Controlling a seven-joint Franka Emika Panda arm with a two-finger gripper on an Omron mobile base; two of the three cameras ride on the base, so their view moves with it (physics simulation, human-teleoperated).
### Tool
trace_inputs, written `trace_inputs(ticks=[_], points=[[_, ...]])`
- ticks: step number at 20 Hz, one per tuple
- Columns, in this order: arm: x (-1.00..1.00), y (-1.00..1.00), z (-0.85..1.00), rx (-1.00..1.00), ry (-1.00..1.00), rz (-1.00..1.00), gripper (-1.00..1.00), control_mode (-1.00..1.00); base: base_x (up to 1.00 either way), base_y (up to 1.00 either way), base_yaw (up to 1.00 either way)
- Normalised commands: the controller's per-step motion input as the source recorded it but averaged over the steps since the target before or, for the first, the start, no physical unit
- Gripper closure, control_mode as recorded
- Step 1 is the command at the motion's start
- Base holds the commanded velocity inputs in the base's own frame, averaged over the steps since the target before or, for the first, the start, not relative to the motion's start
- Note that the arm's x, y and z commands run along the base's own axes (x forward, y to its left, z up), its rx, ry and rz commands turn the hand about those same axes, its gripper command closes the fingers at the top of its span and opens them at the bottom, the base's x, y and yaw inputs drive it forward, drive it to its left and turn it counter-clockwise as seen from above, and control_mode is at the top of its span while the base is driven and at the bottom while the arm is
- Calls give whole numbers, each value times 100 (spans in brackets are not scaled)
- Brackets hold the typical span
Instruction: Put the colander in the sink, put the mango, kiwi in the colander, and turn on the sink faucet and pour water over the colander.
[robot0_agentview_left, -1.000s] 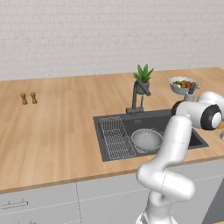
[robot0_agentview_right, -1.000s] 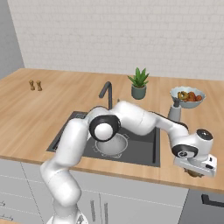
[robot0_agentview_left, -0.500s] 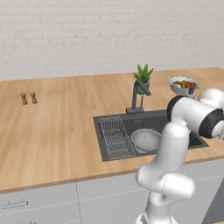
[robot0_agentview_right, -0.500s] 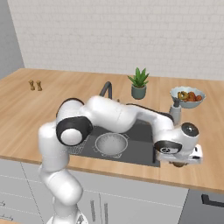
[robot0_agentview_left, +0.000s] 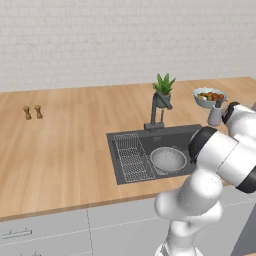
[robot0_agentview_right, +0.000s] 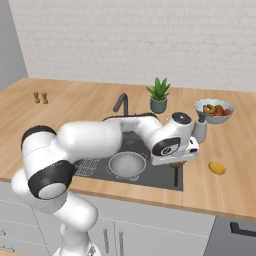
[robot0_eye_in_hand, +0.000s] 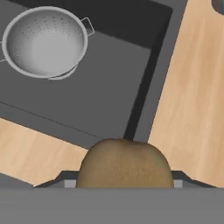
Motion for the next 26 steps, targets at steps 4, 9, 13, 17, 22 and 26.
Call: trace_inputs(ticks=[4, 9, 13, 17, 22, 26], points=[[72, 48, 11, 4, 16, 28, 100, -100, 0, 0, 0], [46, 63, -1, 2, 1, 19, 100, -100, 0, 0, 0], [12, 60, -1, 2, -15, 14, 100, -100, 0, 0, 0], [-3, 68, -12, 2, -29, 15, 100, -100, 0, 0, 0], [16, 58, -14, 5, -15, 15, 100, -100, 0, 0, 0], [37, 18, -30, 11, 0, 16, 100, -100, 0, 0, 0]])
